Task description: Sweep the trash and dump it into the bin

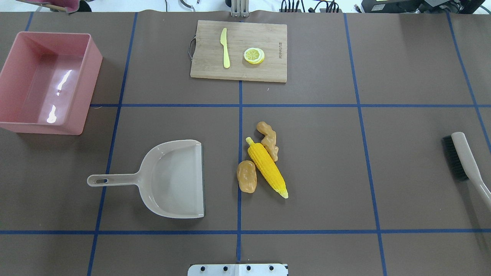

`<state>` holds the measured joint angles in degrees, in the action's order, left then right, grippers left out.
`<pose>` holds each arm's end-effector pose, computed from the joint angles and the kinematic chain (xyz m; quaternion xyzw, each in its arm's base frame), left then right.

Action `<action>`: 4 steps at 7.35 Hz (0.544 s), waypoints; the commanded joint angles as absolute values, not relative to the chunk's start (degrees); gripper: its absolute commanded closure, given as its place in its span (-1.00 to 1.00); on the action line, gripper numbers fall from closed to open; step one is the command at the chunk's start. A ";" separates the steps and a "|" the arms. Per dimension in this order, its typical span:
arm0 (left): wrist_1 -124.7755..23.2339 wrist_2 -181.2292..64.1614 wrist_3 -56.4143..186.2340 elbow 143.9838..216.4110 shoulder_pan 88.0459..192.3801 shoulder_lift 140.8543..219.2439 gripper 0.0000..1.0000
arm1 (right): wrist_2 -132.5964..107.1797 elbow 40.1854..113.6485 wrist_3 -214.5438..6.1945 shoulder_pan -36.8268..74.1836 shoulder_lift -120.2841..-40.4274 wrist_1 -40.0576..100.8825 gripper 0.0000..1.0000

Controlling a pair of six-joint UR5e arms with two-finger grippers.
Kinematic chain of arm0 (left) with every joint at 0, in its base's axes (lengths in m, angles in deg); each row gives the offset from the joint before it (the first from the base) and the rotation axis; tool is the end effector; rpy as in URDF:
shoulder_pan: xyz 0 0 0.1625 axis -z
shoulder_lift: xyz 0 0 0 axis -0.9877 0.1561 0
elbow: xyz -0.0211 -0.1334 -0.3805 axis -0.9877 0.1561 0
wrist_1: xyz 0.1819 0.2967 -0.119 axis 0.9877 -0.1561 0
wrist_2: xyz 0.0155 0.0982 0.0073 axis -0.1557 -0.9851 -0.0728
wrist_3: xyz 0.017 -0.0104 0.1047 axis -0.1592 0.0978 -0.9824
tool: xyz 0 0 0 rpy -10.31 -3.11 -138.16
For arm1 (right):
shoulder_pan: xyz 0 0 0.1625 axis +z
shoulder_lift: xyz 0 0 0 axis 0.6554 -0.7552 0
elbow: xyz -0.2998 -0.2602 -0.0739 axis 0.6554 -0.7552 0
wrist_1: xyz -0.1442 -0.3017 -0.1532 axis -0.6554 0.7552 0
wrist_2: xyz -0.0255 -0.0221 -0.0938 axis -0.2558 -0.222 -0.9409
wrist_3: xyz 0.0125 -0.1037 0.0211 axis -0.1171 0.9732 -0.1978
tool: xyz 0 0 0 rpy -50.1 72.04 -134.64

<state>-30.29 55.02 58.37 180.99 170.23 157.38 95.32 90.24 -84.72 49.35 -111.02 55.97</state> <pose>-0.0520 -0.4271 0.6408 0.0061 0.3847 -0.0446 0.9219 0.0653 -0.3572 0.6163 -0.0435 -0.3514 -0.0016 0.9352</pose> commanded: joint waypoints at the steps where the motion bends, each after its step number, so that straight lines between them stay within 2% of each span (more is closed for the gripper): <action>1: -30.29 55.02 58.35 180.90 170.23 157.38 -0.97 | 95.57 90.88 -84.77 49.31 -111.27 55.97 -1.00; 4: -30.29 55.02 58.44 180.99 170.23 157.38 -0.97 | 95.49 90.18 -84.07 49.31 -111.36 55.27 -1.00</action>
